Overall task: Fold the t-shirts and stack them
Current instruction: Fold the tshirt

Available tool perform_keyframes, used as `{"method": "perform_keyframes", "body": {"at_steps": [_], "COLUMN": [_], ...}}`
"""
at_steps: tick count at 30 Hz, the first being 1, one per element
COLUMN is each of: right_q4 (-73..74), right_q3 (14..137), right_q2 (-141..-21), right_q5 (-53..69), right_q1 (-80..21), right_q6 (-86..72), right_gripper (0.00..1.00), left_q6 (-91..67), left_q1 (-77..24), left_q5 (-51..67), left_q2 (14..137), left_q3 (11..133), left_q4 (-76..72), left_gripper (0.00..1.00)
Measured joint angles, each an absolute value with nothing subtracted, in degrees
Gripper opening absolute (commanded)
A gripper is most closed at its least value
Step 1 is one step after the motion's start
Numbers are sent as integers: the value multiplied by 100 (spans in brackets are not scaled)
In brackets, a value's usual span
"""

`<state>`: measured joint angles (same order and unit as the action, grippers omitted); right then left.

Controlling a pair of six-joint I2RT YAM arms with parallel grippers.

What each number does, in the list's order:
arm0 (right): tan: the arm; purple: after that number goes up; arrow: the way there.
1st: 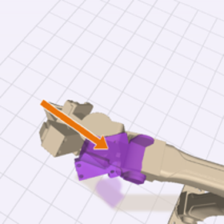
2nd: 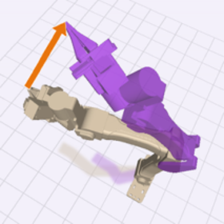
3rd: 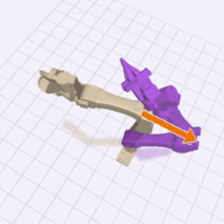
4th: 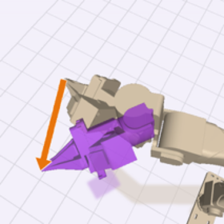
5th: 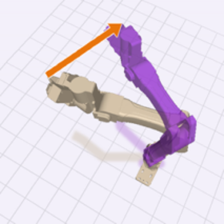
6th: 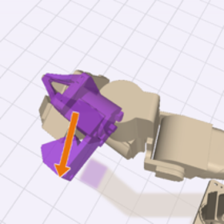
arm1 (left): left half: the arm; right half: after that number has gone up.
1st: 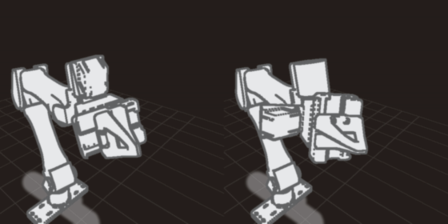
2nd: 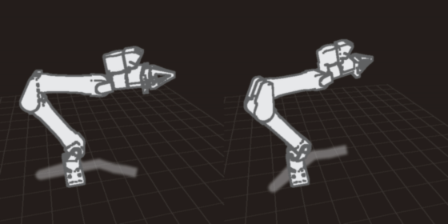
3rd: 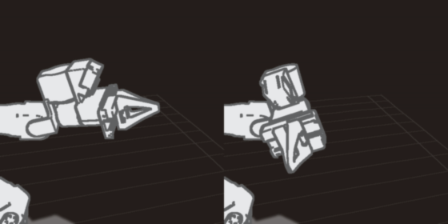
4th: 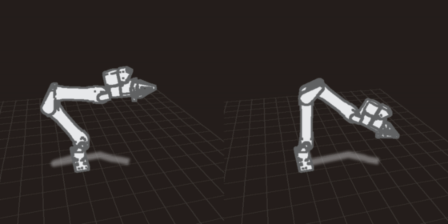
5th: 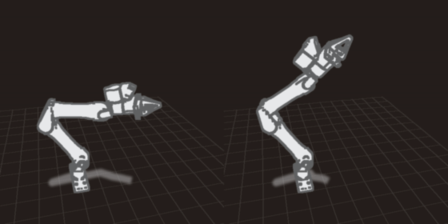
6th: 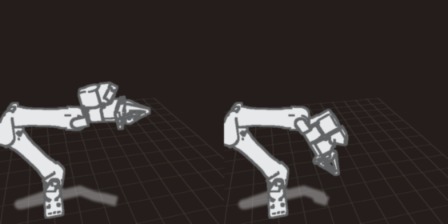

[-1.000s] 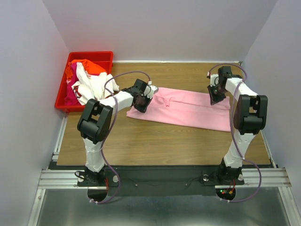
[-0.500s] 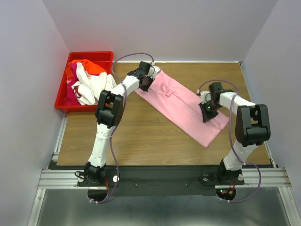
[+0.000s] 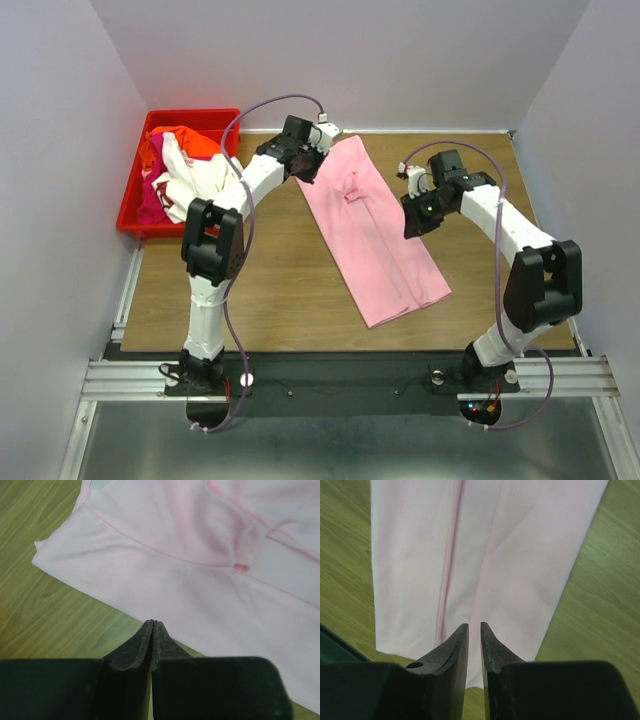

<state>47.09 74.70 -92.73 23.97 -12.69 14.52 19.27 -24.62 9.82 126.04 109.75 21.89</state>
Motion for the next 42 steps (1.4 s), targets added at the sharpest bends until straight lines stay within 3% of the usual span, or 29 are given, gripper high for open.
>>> {"method": "perform_keyframes", "body": {"at_steps": [6, 18, 27, 29, 31, 34, 42], "right_q4": [4508, 4132, 3892, 3885, 3920, 3990, 3874], "right_q3": [7236, 6368, 6246, 6326, 6497, 6882, 8374], "right_q2": [-9887, -10241, -10392, -10475, -10536, -10479, -10436], "right_q5": [2235, 2552, 3374, 3564, 3715, 3870, 3146], "right_q1": [-1295, -1315, -1653, -1750, -1846, -1806, -1310], "right_q6": [1573, 1448, 1057, 993, 952, 913, 856], "right_gripper": [18, 16, 21, 25, 39, 40, 35], "left_q6": [1481, 847, 1024, 1118, 1234, 1319, 1334], "left_q1": [-2703, -2838, -2797, -2799, -2779, -2698, -2515], "left_q5": [1409, 1732, 1400, 1295, 1225, 1271, 1811], "left_q2": [11928, 12774, 13590, 13769, 13876, 13773, 12630], "left_q3": [10302, 9880, 11253, 11585, 11786, 11620, 10433], "left_q4": [1785, 1785, 2187, 2296, 2338, 2314, 2198], "left_gripper": [11, 10, 9, 12, 15, 20, 22]}}
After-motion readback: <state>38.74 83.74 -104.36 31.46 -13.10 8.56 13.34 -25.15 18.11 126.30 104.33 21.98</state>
